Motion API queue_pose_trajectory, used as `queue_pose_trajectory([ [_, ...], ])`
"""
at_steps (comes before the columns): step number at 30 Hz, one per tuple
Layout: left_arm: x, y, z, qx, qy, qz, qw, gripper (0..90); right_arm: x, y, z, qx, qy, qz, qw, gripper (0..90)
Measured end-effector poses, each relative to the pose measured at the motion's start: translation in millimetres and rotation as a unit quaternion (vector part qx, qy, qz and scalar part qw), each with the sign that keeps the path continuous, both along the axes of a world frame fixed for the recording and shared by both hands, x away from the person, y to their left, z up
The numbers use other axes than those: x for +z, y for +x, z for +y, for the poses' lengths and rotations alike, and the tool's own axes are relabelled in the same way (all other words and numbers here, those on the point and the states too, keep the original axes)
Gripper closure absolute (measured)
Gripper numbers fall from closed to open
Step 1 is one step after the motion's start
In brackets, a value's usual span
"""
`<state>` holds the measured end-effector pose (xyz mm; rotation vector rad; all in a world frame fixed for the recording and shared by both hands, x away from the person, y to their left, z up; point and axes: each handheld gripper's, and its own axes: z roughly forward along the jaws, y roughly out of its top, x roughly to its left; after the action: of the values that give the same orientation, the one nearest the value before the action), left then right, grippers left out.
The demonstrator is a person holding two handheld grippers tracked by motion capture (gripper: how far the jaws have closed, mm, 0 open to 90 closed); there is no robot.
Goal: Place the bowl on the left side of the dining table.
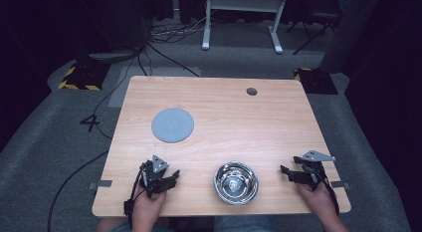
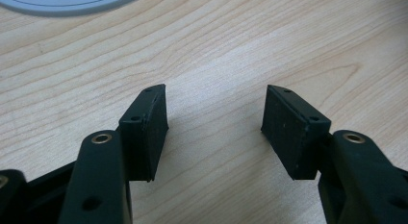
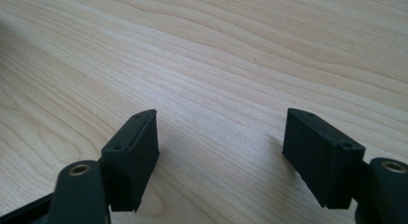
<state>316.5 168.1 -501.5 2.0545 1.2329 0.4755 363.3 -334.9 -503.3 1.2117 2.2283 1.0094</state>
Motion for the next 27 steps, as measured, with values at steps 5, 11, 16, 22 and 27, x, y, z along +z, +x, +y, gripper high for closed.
queue_pose_trajectory([
  [5, -0.2, -0.5, -1.4, 0.001, 0.005, -0.001, 1.0, 41.9, 0.0, 0.0, 0.0, 0.0, 0.0, 0.0, 1.0, 28.4],
  [11, -0.1, -0.5, -1.3, 0.001, 0.005, -0.001, 1.0, 41.9, 0.0, 0.0, 0.0, 0.0, 0.0, 0.0, 1.0, 28.4],
  [16, -0.1, -0.5, -1.3, 0.001, 0.005, 0.0, 1.0, 41.9, 0.0, 0.0, 0.0, 0.0, 0.0, 0.0, 1.0, 28.4],
  [22, 0.0, -0.4, -1.2, 0.001, 0.005, 0.0, 1.0, 41.8, 0.0, -0.1, 0.0, 0.0, 0.0, 0.0, 1.0, 28.4],
  [27, 0.0, -0.3, -1.2, 0.0, 0.004, 0.002, 1.0, 41.6, 0.1, 0.0, 0.0, 0.0, 0.0, 0.0, 1.0, 28.4],
])
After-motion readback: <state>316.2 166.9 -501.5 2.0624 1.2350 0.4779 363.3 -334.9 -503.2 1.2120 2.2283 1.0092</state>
